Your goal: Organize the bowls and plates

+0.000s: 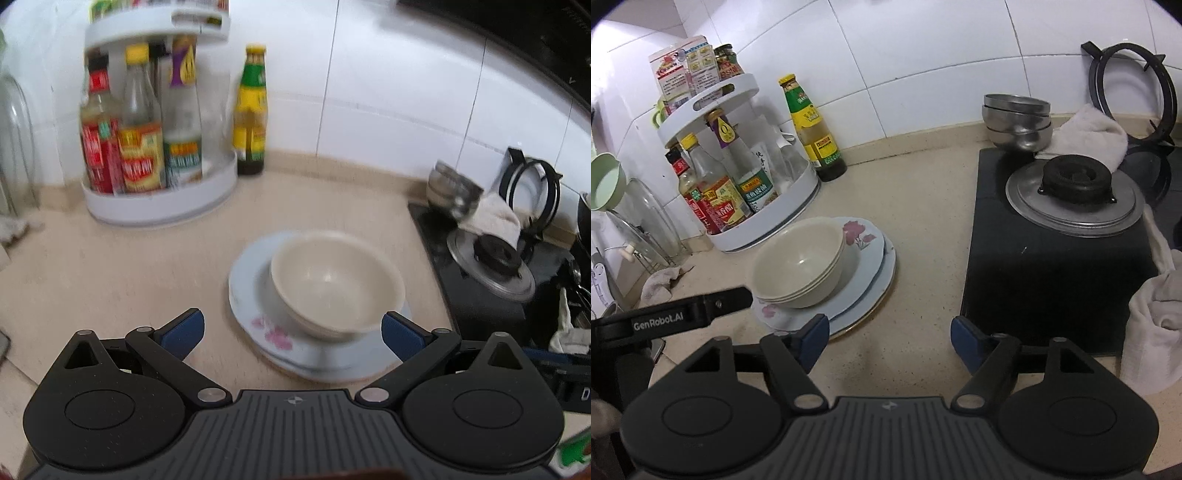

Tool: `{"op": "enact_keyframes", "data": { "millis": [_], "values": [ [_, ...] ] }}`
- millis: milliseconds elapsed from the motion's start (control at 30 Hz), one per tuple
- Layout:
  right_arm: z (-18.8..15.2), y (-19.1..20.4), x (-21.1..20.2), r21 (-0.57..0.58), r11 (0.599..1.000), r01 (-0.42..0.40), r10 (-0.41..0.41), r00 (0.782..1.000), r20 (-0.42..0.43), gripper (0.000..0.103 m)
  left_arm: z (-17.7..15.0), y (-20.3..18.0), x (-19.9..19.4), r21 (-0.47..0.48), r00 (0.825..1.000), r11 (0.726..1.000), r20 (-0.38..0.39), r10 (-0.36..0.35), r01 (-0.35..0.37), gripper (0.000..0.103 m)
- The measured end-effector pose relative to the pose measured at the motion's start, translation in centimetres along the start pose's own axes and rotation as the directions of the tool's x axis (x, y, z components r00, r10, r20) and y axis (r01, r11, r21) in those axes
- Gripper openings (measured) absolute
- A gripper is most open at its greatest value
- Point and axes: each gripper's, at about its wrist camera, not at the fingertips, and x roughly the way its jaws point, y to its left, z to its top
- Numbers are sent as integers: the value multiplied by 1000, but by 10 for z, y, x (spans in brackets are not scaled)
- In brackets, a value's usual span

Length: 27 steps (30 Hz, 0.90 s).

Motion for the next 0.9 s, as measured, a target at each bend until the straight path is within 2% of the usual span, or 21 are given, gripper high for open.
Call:
{"op": "enact_keyframes", "data": {
  "millis": [200, 267, 333, 433, 533, 600, 700, 767, 900],
  "values": [
    [-2, -2, -3, -11, 1000, -14, 14, 1000, 5, 70, 2, -8, -12, 36, 997, 999, 82, 11, -14, 103],
    [-3, -3, -2, -7, 1000, -12, 12, 1000, 1, 70, 3, -8, -20, 38, 989, 999, 145, 28, -34, 103],
    [-4, -5, 0, 0, 1000, -12, 12, 1000, -5, 71, 2, -13, -26, 67, 977, 994, 200, 76, -91, 103],
    [-5, -5, 4, 5, 1000, -17, 17, 1000, -21, 71, 6, -18, -22, 101, 970, 977, 173, 170, -189, 103],
    [-6, 0, 12, -7, 1000, -24, 23, 999, -45, 71, 8, -23, -12, 175, 966, 955, 145, 215, -239, 103],
    [-6, 4, 17, -13, 999, -30, 29, 998, -57, 71, 9, -22, -10, 189, 968, 956, 154, 198, -225, 103],
    [-4, 9, 22, -22, 999, -28, 26, 998, -56, 71, 12, -13, -9, 157, 986, 983, 150, 73, -97, 103],
    [0, 11, 23, -16, 1000, -14, 13, 999, -47, 71, 16, -10, -4, 141, 990, 989, 136, 29, -48, 103],
    [8, 14, 23, -17, 1000, 12, -12, 1000, -21, 72, 26, -3, 2, 126, 987, 992, 162, -3, -17, 103]
  ]
}}
